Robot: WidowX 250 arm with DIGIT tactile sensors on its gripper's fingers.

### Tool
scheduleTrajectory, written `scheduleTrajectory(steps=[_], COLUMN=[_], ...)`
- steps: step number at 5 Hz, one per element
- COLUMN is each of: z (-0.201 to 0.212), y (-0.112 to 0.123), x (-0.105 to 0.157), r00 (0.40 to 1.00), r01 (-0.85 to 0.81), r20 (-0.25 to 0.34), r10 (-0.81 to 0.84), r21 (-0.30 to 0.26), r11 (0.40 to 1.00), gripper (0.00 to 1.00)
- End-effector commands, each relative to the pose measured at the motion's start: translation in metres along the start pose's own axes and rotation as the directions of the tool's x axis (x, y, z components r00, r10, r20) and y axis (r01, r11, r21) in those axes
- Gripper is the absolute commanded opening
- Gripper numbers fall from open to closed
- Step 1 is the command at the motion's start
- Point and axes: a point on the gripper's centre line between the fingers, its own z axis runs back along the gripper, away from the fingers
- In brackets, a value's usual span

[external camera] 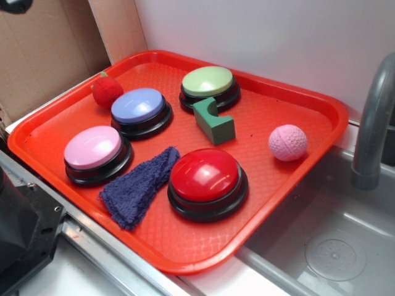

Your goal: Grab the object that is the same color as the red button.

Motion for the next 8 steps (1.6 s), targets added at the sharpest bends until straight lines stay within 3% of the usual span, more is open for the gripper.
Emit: scheduleTrajectory(steps=[1,2,3,4,6,7,8], z=[0.000,-0.005,-0.017,-0.039,-0.084,-0.104,-0.129], y=[0.000,0.003,0.012,0.038,0.101,0.120,0.135], x=[0.000,0.011,0.034,0.060,0.096,0.104,0.109], r00=[1.000,0.994,0.955,0.853,0.506,0.367,0.264], r01=[0.000,-0.097,-0.289,-0.515,-0.850,-0.922,-0.955], r20=[0.000,0.037,0.044,0.067,0.140,0.189,0.184], r10=[0.000,0.099,0.292,0.518,0.851,0.911,0.947], r21=[0.000,-0.063,-0.061,-0.061,-0.083,-0.058,-0.092], r11=[1.000,0.993,0.955,0.855,0.520,0.384,0.284], gripper=[1.00,1.00,1.00,1.00,1.00,1.00,1.00])
